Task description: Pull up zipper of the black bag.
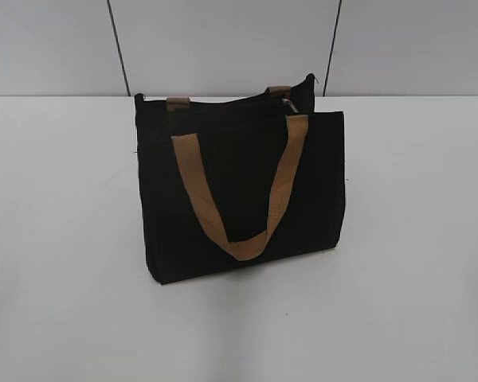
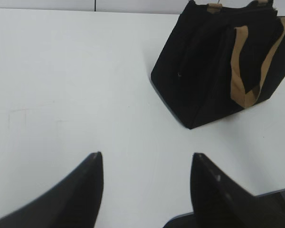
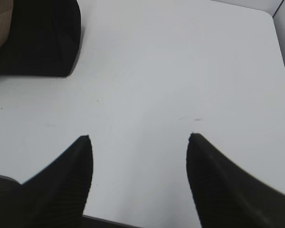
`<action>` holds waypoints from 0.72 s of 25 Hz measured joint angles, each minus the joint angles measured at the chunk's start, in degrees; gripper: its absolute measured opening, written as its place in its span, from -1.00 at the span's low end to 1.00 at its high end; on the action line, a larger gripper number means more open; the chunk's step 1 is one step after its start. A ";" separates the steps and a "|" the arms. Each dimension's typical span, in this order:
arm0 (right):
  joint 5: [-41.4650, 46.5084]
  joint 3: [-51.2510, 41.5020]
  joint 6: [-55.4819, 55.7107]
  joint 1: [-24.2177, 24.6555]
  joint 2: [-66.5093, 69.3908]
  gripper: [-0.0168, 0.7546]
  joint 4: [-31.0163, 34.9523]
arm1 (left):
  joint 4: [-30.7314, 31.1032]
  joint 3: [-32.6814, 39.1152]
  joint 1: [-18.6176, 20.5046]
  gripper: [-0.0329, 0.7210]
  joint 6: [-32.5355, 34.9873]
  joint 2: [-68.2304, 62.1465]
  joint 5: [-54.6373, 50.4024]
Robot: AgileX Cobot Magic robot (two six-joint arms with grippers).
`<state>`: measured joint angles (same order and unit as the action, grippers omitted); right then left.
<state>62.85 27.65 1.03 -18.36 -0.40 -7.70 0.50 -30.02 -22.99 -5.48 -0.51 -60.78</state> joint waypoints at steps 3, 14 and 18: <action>0.00 0.00 0.17 0.00 0.00 0.30 0.00 | 0.00 0.00 0.00 0.18 0.00 0.00 0.00; 0.00 0.00 0.39 0.00 0.00 0.30 0.00 | 0.05 0.00 0.00 0.03 0.00 0.00 0.00; 0.00 0.00 0.39 0.00 0.00 0.30 0.00 | 0.05 0.05 0.51 -0.05 0.00 0.00 0.00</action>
<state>62.85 27.65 1.42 -18.36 -0.40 -7.70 0.55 -29.97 -22.48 -5.48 -0.51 -60.78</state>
